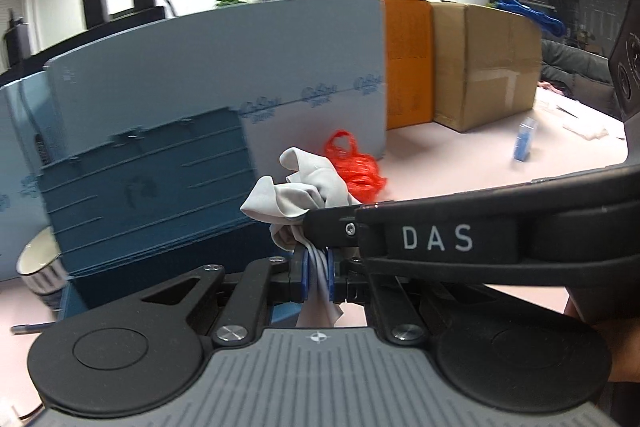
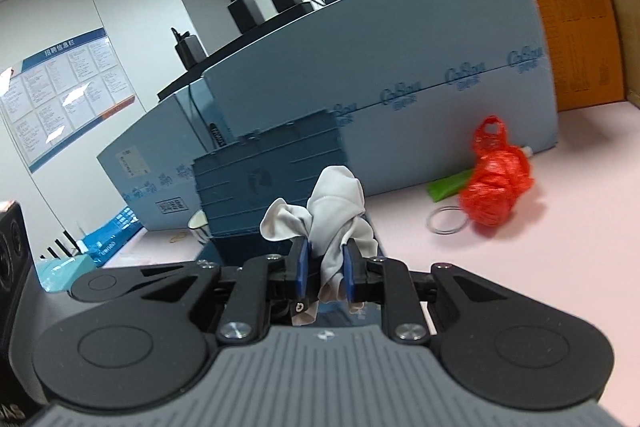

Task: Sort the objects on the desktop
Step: 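Carry the grey cloth in the right tool over the open teal box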

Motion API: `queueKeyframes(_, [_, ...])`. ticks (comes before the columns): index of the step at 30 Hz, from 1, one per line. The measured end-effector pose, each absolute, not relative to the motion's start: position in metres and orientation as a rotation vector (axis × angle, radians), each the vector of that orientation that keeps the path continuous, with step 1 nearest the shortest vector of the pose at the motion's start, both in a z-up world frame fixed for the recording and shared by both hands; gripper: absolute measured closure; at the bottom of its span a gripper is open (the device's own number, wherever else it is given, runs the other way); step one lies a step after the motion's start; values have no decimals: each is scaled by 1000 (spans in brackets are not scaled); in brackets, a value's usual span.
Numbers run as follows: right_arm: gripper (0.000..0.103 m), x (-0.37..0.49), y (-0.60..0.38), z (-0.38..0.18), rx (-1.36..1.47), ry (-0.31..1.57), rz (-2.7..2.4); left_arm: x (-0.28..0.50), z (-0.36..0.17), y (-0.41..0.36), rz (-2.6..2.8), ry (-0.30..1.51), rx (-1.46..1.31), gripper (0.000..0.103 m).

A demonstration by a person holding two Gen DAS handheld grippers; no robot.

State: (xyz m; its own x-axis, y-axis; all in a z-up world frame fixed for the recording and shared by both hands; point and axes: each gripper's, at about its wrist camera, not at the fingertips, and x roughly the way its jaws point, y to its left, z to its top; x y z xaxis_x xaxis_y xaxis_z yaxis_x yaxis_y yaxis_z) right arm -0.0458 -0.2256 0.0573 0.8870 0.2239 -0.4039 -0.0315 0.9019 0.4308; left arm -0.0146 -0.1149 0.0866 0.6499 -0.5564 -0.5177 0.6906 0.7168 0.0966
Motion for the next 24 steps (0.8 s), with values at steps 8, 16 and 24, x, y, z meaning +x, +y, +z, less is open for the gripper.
queueKeyframes(8, [81, -21, -189, 65, 425, 447, 178, 6, 98, -81, -642, 465, 270, 96])
queueKeyframes(16, [81, -9, -162, 60, 422, 465, 179, 15, 92, -56, -610, 480, 258, 96])
queueKeyframes(24, [81, -6, -144, 54, 421, 469, 168, 20, 84, -39, -608, 494, 246, 96])
